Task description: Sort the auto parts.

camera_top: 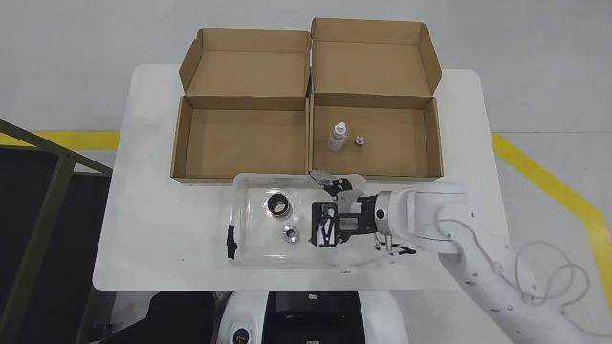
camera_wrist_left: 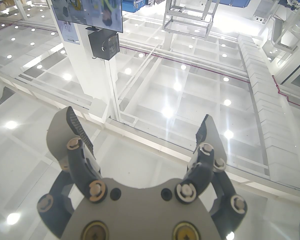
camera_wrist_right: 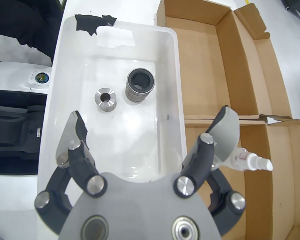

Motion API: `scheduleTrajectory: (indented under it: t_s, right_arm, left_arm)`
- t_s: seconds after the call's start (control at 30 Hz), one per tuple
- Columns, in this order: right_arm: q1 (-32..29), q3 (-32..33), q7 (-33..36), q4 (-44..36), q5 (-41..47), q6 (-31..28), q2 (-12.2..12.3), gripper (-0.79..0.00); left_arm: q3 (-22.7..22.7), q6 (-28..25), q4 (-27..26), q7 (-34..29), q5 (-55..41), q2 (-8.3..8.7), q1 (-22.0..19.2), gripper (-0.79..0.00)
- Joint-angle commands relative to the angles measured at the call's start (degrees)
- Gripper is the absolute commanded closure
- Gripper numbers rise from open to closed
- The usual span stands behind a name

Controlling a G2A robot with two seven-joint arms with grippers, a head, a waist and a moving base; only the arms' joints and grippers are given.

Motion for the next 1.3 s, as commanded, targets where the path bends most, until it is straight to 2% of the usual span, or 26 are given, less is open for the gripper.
scheduleTrajectory:
  t_s: [0.0,0.27,0.3,0.37,0.43,0.5,0.6,0.73,1.0,1.27]
  right_arm:
    - [0.6,-1.08,-0.07,0.68,-0.38,-0.16,-0.19,-0.785]
    - [2.39,-4.71,0.22,3.7,-1.27,-0.68,-0.9,-0.785]
    - [2.58,-5.09,0.26,4.12,-1.31,-0.73,-0.99,-0.739]
    - [2.96,-5.88,0.37,5.05,-1.37,-0.89,-1.16,-0.585]
    - [3.35,-6.65,0.54,6.02,-1.43,-1.17,-1.32,-0.529]
    - [3.79,-7.34,0.73,6.8,-1.44,-1.45,-1.49,-0.536]
    - [4.37,-8.22,0.93,8.05,-1.39,-1.83,-1.71,-0.505]
    - [4.95,-9.19,1.33,9.19,-1.43,-2.35,-1.92,-0.422]
    - [5.6,-11.42,1.89,10.94,-1.73,-3.36,-2.38,-0.376]
    - [6.65,-13.81,1.12,12.53,-2.52,-3.08,-3.15,-0.369]
  left_arm:
    - [0.0,0.0,0.0,0.0,0.0,0.0,0.0,-0.785]
    - [0.0,0.0,0.0,0.0,0.0,0.0,0.0,-0.785]
    - [0.0,0.0,0.0,0.0,0.0,0.0,0.0,-0.785]
    - [0.0,0.0,0.0,0.0,0.0,0.0,0.0,-0.785]
    - [0.0,0.0,0.0,0.0,0.0,0.0,0.0,-0.785]
    - [0.0,0.0,0.0,0.0,0.0,0.0,0.0,-0.785]
    - [0.0,0.0,0.0,0.0,0.0,0.0,0.0,-0.785]
    - [0.0,0.0,0.0,0.0,0.0,0.0,0.0,-0.785]
    - [0.0,0.0,0.0,0.0,0.0,0.0,0.0,-0.785]
    - [0.0,0.0,0.0,0.0,0.0,0.0,0.0,-0.785]
